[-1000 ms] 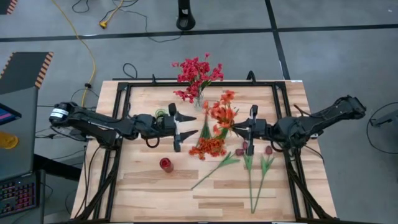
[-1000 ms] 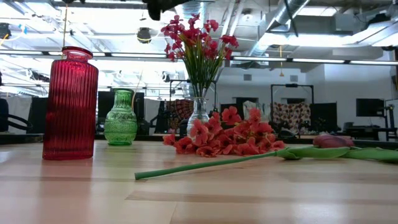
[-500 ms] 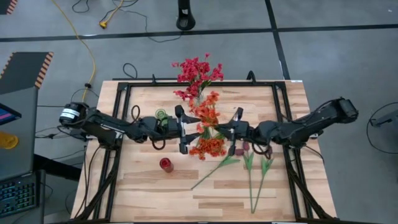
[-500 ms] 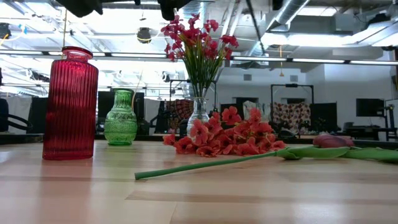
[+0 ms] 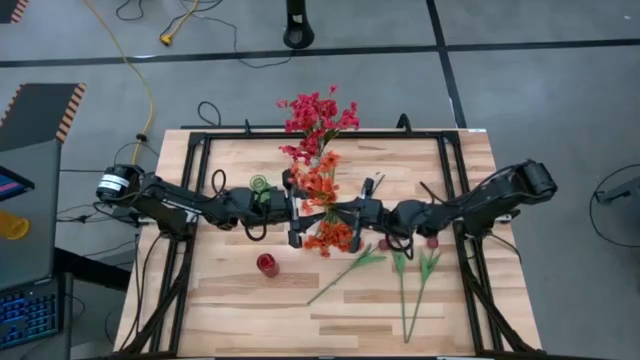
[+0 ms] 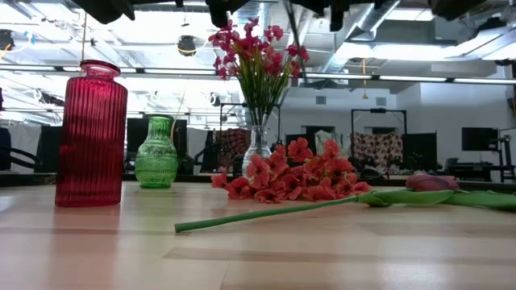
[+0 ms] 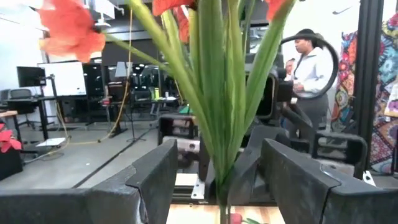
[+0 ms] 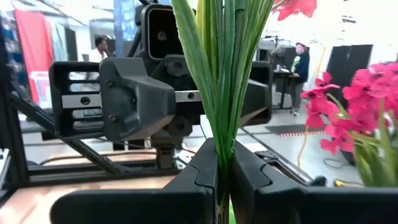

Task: Sort flowers into vase by color
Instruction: Put the bottom orange flower into the green vase

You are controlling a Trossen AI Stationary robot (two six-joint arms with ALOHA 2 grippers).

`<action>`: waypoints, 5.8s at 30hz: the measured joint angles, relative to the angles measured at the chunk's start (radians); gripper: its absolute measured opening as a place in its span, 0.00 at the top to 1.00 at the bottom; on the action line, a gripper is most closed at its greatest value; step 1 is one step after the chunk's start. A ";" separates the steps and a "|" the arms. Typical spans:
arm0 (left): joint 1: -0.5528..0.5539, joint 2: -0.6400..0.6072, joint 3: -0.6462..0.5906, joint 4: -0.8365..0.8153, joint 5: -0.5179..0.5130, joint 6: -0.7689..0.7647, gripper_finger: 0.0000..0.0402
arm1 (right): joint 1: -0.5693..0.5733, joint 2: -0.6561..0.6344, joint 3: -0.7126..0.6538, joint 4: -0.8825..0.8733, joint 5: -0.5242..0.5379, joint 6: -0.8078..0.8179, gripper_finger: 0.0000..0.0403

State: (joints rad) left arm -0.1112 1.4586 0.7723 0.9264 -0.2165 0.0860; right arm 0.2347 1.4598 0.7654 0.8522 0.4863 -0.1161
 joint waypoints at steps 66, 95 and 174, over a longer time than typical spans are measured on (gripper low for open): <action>0.000 -0.245 0.001 -0.359 -0.054 0.053 0.97 | -0.067 -0.047 0.105 -0.405 -0.118 0.040 0.49; 0.137 -0.865 -0.387 -0.483 -0.471 0.113 0.97 | -0.086 -0.093 0.105 -0.598 -0.119 0.039 0.50; 0.280 -0.855 -0.388 -0.941 -0.284 -0.110 0.47 | -0.097 -0.231 0.104 -0.824 -0.119 0.198 0.50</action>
State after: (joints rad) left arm 0.1692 0.6035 0.3847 -0.0150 -0.5006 -0.0236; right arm 0.1379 1.2290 0.8696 0.0278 0.3672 0.0818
